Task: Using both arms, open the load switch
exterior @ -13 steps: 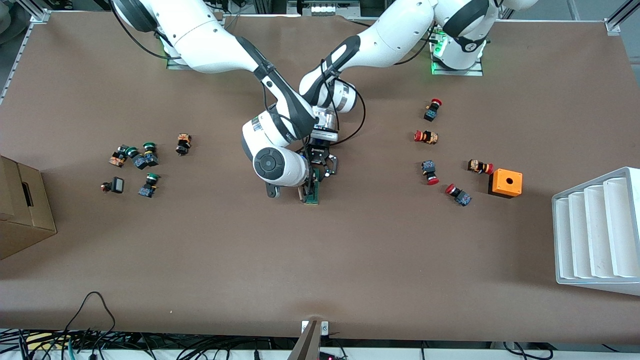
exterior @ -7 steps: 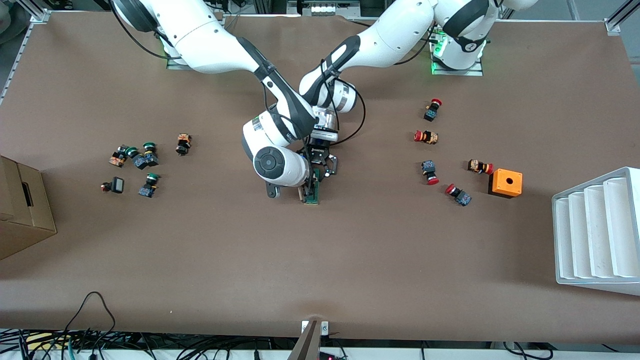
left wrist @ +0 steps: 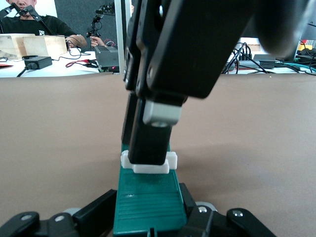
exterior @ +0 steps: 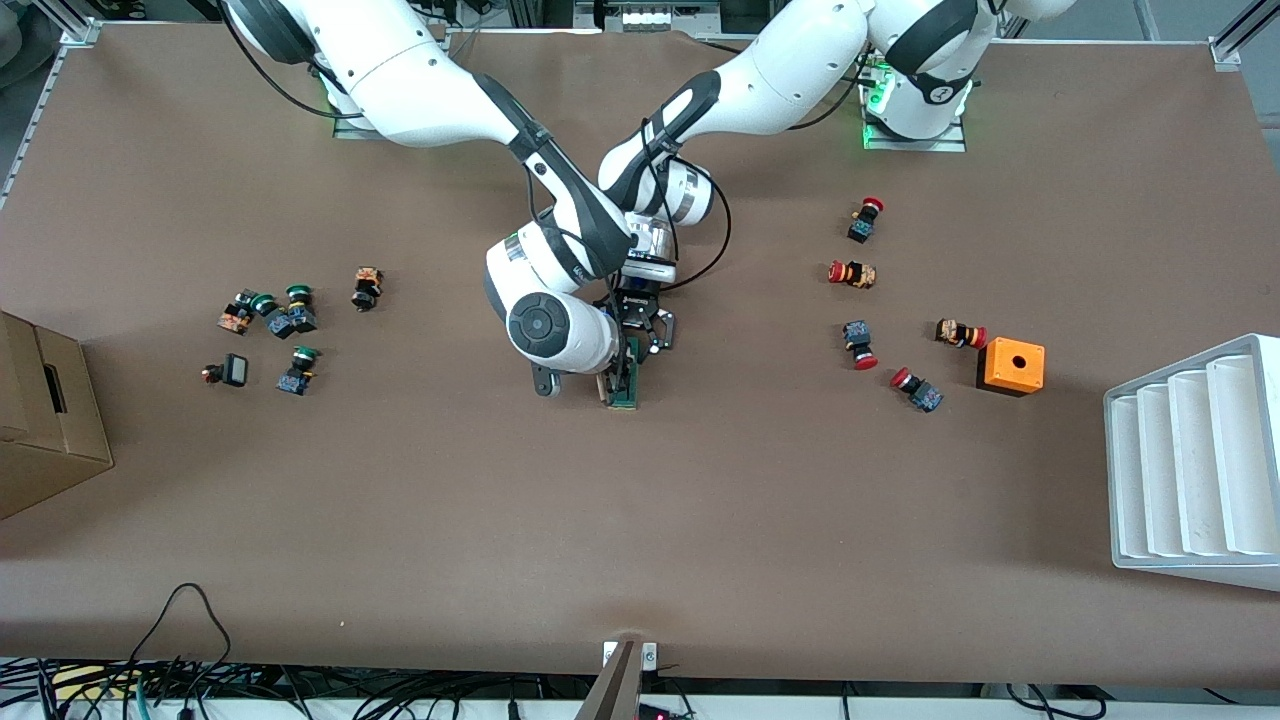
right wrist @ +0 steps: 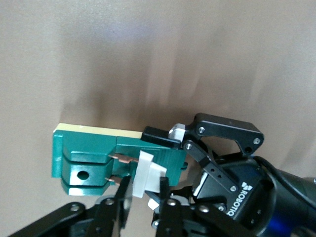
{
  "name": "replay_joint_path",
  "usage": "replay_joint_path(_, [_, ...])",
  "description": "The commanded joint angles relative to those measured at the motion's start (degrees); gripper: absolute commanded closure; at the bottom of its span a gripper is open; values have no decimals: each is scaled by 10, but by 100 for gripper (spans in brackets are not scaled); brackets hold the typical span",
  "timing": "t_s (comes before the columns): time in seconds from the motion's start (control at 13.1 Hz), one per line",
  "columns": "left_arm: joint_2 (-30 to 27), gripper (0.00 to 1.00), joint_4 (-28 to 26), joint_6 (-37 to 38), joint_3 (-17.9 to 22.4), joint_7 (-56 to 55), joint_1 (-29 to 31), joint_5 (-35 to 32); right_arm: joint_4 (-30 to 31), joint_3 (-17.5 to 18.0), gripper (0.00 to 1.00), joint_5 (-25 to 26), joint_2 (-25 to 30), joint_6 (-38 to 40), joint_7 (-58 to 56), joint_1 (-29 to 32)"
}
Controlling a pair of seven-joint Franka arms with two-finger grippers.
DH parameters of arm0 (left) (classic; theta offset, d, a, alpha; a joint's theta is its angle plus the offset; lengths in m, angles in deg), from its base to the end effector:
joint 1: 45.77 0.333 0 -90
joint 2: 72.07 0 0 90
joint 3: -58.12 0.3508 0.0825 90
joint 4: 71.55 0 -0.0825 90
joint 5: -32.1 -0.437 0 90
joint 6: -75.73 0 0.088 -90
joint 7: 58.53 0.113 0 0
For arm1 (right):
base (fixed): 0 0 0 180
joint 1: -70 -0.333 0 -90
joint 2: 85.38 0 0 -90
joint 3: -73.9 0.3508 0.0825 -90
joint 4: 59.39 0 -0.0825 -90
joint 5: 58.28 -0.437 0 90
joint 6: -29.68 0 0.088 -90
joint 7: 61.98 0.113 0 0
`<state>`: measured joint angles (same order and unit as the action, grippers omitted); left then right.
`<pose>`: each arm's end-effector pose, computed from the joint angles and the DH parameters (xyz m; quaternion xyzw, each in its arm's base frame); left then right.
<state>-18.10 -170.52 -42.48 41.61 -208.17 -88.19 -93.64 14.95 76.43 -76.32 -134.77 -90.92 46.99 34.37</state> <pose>0.4101 -0.5683 0.0310 0.8153 -0.0426 0.5751 0.0524 0.6341 0.5083 0.2102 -0.7498 0.6440 0.1510 0.0164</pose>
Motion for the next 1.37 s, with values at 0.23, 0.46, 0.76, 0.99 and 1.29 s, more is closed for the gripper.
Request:
replay_joint_path(0.23, [29,0,44,-20,6,9,4,-18,24,5,1,13,92,39,-56,46])
replay_joint_path(0.46, [17,0,38,-21,6,8,8,-17,28,5,0,39,145,65,-209,85])
replay_joint_path(0.76, [-6,0,20,-23,5,8,15,-17,57,-2,0,46,206,110,-438,146])
replay_joint_path(0.99, [-50,0,-30,-26,1,4,23,-16,139,-2,0,63,290,118,-603,194])
replay_joint_path(1.29, [-128,0,-95,-66,-3,4,35,-4,161,-2,0,121,354,199,-765,236])
